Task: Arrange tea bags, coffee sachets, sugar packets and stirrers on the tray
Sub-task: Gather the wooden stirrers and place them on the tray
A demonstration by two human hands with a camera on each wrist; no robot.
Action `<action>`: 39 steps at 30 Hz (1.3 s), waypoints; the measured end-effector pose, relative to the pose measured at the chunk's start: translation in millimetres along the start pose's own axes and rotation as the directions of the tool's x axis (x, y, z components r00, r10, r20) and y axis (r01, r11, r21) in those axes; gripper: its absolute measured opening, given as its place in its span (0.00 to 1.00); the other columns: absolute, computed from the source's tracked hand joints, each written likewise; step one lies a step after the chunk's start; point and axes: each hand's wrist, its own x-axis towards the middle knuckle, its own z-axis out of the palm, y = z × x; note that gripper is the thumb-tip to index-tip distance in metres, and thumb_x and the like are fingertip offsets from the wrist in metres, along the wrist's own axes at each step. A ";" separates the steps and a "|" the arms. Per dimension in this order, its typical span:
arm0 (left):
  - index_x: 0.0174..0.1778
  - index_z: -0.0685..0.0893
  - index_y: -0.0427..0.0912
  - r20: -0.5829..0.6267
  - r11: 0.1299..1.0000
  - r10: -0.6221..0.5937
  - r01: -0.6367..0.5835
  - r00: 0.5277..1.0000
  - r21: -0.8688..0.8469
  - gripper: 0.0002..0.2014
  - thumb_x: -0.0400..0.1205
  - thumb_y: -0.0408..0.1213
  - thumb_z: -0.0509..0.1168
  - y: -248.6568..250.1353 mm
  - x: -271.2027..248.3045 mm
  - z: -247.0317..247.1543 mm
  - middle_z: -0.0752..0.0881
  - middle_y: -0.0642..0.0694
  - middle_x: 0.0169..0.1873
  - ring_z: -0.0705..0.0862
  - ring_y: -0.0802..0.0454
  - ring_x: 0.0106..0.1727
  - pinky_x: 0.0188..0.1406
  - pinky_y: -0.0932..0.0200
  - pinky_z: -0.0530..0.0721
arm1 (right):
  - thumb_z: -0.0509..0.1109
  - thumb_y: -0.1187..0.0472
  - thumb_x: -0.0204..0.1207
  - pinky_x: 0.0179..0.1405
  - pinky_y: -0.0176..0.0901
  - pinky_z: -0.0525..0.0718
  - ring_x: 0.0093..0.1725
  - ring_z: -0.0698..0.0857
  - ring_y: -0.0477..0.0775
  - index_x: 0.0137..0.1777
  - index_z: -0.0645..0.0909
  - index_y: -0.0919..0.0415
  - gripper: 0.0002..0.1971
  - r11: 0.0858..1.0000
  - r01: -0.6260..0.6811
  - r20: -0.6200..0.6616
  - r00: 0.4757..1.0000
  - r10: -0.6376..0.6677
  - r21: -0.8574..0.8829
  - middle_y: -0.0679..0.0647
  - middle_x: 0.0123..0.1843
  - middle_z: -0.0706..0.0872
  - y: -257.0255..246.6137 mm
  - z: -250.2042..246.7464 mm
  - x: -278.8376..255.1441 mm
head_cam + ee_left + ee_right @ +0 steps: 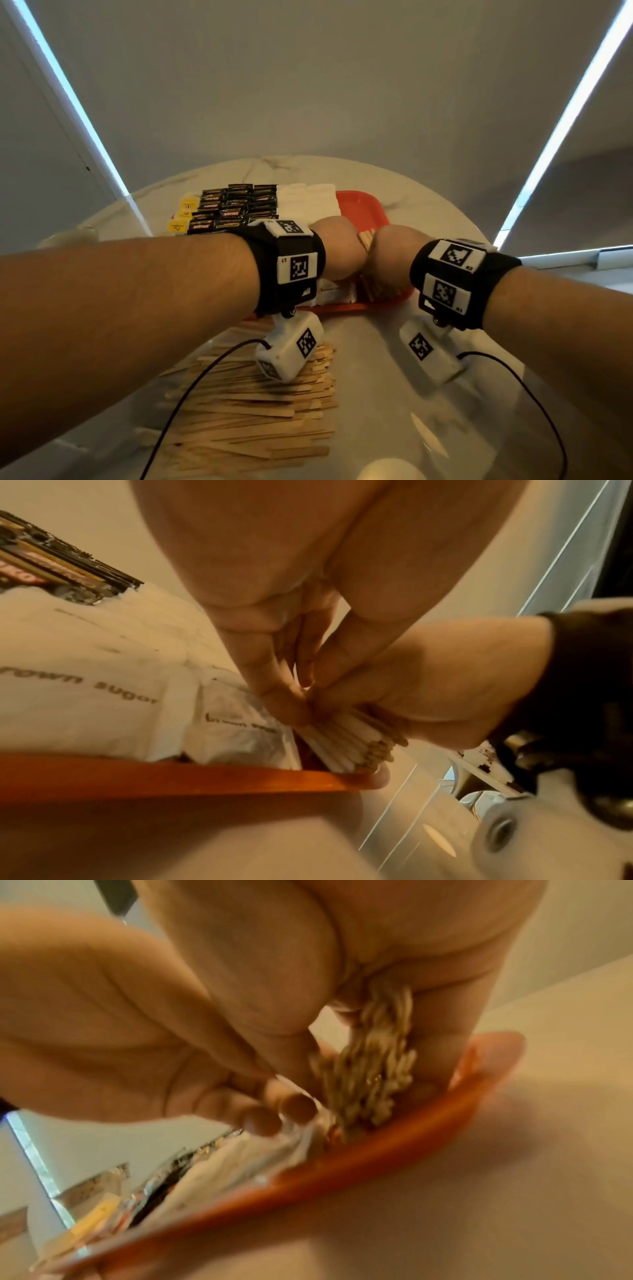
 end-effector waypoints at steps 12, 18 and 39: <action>0.74 0.87 0.47 0.020 0.992 0.014 -0.016 1.000 0.122 0.20 0.85 0.34 0.73 1.8 0.1 -1.1 0.88 0.49 0.68 0.88 0.48 0.65 0.68 0.49 0.88 | 0.71 0.54 0.83 0.54 0.47 0.91 0.51 0.90 0.53 0.59 0.90 0.52 0.09 0.998 0.035 -0.054 0.998 -0.032 0.054 0.51 0.53 0.91 18.0 -22.8 -10.9; 0.71 0.89 0.43 0.094 0.962 0.010 -0.035 0.995 0.271 0.20 0.82 0.40 0.76 1.8 6.1 4.5 0.90 0.46 0.64 0.88 0.47 0.65 0.67 0.48 0.89 | 0.72 0.55 0.82 0.56 0.48 0.91 0.53 0.90 0.51 0.59 0.91 0.51 0.09 0.998 0.061 0.020 0.998 -0.060 -0.035 0.50 0.54 0.92 25.9 -21.7 -7.1; 0.78 0.83 0.57 0.204 0.947 0.149 -0.199 0.967 0.251 0.26 0.83 0.38 0.75 -0.9 -0.8 -0.6 0.88 0.55 0.67 0.84 0.55 0.67 0.68 0.54 0.85 | 0.59 0.68 0.85 0.72 0.49 0.78 0.72 0.80 0.51 0.74 0.83 0.47 0.24 0.962 0.218 0.087 0.975 -0.206 -0.164 0.45 0.74 0.84 20.4 -47.3 61.4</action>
